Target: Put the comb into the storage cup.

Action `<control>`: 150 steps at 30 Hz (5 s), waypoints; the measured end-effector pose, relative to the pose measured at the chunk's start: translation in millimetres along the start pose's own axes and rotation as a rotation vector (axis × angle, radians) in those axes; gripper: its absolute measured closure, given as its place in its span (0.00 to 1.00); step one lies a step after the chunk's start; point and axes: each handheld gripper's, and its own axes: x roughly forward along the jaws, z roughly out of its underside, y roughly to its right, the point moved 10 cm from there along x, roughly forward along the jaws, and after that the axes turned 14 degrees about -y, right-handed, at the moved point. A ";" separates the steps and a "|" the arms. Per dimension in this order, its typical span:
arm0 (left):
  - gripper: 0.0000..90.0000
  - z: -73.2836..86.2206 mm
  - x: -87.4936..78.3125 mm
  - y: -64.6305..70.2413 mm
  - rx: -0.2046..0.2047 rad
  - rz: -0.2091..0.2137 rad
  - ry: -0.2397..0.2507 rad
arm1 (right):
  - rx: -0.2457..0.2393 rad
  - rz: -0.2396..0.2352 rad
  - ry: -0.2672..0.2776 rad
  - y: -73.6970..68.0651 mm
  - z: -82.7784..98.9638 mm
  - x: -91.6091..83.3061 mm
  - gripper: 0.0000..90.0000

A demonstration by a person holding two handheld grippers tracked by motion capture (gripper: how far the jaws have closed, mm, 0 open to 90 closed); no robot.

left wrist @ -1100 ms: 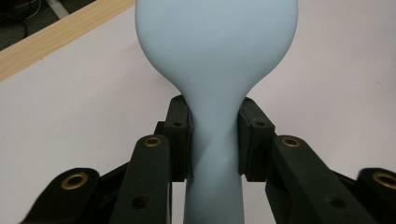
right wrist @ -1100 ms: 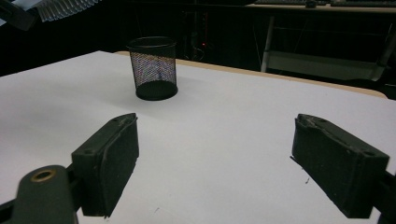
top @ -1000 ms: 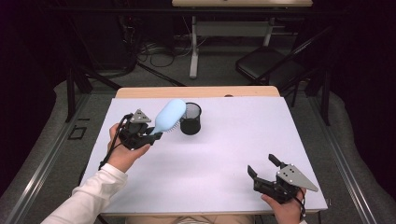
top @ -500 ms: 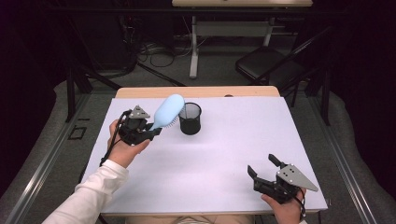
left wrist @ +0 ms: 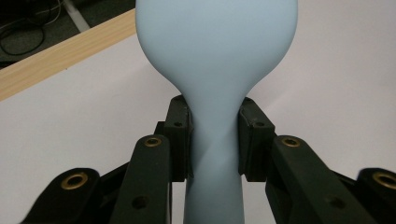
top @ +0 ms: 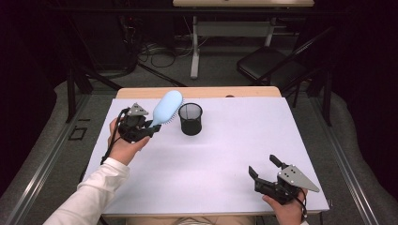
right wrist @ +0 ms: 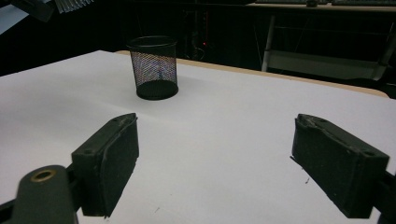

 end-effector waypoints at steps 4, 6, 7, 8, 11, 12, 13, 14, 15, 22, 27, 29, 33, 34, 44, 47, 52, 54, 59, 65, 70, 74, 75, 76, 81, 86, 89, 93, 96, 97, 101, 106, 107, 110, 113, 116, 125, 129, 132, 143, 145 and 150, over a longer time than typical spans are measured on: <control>0.77 -2.7 0.2 -1.2 0.000 -0.002 0.017 | 0.000 -0.002 -0.002 -0.3 0.2 0.8 0.16; 0.77 -4.2 0.5 -1.4 -0.001 -0.001 0.026 | -0.003 -0.003 -0.001 -0.7 0.1 1.2 0.16; 0.77 -5.0 0.7 -1.5 -0.001 -0.001 0.031 | -0.003 -0.004 -0.001 -0.8 0.1 1.4 0.16; 0.77 -5.7 0.8 -1.4 -0.002 0.002 0.034 | -0.004 -0.004 -0.003 -1.0 0.2 1.6 0.16; 0.77 -8.2 1.8 -1.6 -0.005 0.009 0.044 | -0.004 -0.005 -0.004 -1.2 0.4 2.0 0.16; 0.77 -9.0 2.5 -1.6 -0.005 0.010 0.047 | -0.004 -0.005 -0.005 -1.2 0.4 2.1 0.16; 0.77 -9.5 3.2 -1.8 -0.002 0.007 0.048 | -0.003 -0.006 -0.006 -1.3 0.6 2.4 0.16; 0.77 -10.1 3.8 -1.9 0.000 0.006 0.050 | -0.003 -0.004 -0.009 -1.1 0.8 2.5 0.16; 0.77 -11.2 4.3 -1.8 -0.002 0.007 0.057 | -0.003 -0.006 -0.012 -1.5 1.0 2.7 0.16; 0.77 -16.4 6.5 -1.7 -0.006 0.006 0.081 | -0.011 -0.010 -0.013 -2.6 1.2 3.6 0.16; 0.77 -20.8 8.8 0.9 -0.005 0.015 0.096 | -0.008 -0.011 -0.017 -3.3 1.3 4.2 0.16; 0.77 -22.1 10.2 2.3 -0.006 0.018 0.098 | -0.010 -0.013 -0.021 -3.7 1.6 4.6 0.16; 0.77 -24.6 13.2 5.0 -0.004 0.023 0.105 | -0.010 -0.016 -0.024 -4.5 1.9 5.8 0.16; 0.77 -25.2 13.8 5.6 -0.002 0.025 0.106 | -0.012 -0.016 -0.026 -4.5 2.0 5.9 0.16; 0.77 -32.0 21.2 14.0 0.008 0.037 0.124 | -0.017 -0.035 -0.048 -9.8 2.7 9.7 0.16; 0.77 -33.9 23.1 17.0 0.012 0.044 0.124 | -0.015 -0.035 -0.064 -11.2 2.3 11.4 0.16; 0.77 -37.4 23.9 20.1 0.019 0.048 0.135 | -0.021 -0.043 -0.076 -14.1 0.0 11.8 0.16; 0.77 -38.7 23.9 21.0 0.018 0.053 0.139 | -0.022 -0.052 -0.079 -15.3 -0.5 12.8 0.16; 0.77 -39.1 24.3 21.4 0.022 0.051 0.139 | -0.020 -0.065 -0.108 -18.7 0.1 14.9 0.12; 0.77 -39.7 21.8 21.1 0.022 0.053 0.150 | 0.007 -0.086 -0.133 -27.0 -6.6 14.2 0.09; 0.77 -40.2 20.6 21.4 0.020 0.055 0.156 | 0.002 -0.100 -0.164 -30.8 -9.0 16.7 0.05; 0.77 -40.2 20.8 22.4 0.022 0.058 0.155 | 0.008 -0.114 -0.188 -32.5 -11.4 20.8 0.01; 0.77 -40.2 20.8 22.5 0.022 0.058 0.154 | 0.008 -0.119 -0.195 -33.1 -11.9 22.0 0.00; 0.77 -40.5 20.7 22.4 0.024 0.057 0.154 | 0.005 -0.119 -0.203 -33.5 -12.3 23.6 0.00; 0.77 -41.6 20.3 23.2 0.024 0.058 0.158 | -0.002 -0.135 -0.239 -37.2 -14.9 30.9 0.00; 0.77 -41.5 20.2 22.6 0.022 0.055 0.158 | -0.012 -0.154 -0.269 -40.4 -18.1 37.8 0.00; 0.77 -41.8 19.6 22.7 0.024 0.055 0.160 | -0.015 -0.171 -0.291 -41.6 -20.6 42.2 0.00; 0.77 -42.2 20.7 24.4 0.026 0.055 0.158 | -0.029 -0.187 -0.307 -42.5 -24.0 48.2 0.00; 0.77 -42.5 21.1 25.1 0.027 0.056 0.156 | -0.026 -0.189 -0.317 -41.4 -26.2 52.7 0.00; 0.77 -42.7 21.2 25.2 0.026 0.057 0.157 | -0.023 -0.189 -0.322 -41.2 -26.7 54.0 0.00; 0.77 -43.2 21.2 25.0 0.026 0.054 0.155 | -0.017 -0.198 -0.344 -40.8 -27.9 59.3 0.00; 0.77 -45.7 20.6 26.3 0.028 0.056 0.158 | -0.002 -0.209 -0.366 -41.1 -31.0 66.9 0.00; 0.77 -46.2 20.6 26.5 0.028 0.056 0.160 | 0.002 -0.215 -0.374 -41.3 -31.6 68.0 0.00; 0.77 -46.9 20.8 27.0 0.029 0.054 0.159 | 0.004 -0.219 -0.378 -40.6 -35.3 71.9 0.00; 0.77 -47.0 21.1 26.9 0.030 0.054 0.158 | 0.015 -0.226 -0.395 -39.8 -38.1 74.6 0.00; 0.77 -47.0 21.3 26.3 0.027 0.054 0.158 | 0.013 -0.229 -0.399 -38.2 -41.7 77.4 0.00; 0.77 -47.2 22.0 26.5 0.027 0.051 0.157 | 0.022 -0.240 -0.410 -34.5 -55.4 80.3 0.00; 0.77 -47.7 22.1 26.8 0.026 0.049 0.160 | 0.025 -0.248 -0.410 -33.6 -61.4 81.2 0.00; 0.77 -48.8 22.6 27.6 0.025 0.050 0.161 | 0.021 -0.247 -0.419 -33.0 -64.9 82.4 0.00; 0.77 -50.6 23.4 28.9 0.028 0.050 0.161 | 0.030 -0.262 -0.431 -32.1 -79.4 87.4 0.00; 0.77 -51.5 23.4 29.6 0.024 0.051 0.166 | 0.032 -0.263 -0.437 -32.3 -80.3 88.8 0.00; 0.77 -53.5 23.2 31.5 0.029 0.053 0.170 | 0.039 -0.267 -0.454 -31.9 -82.1 91.8 0.00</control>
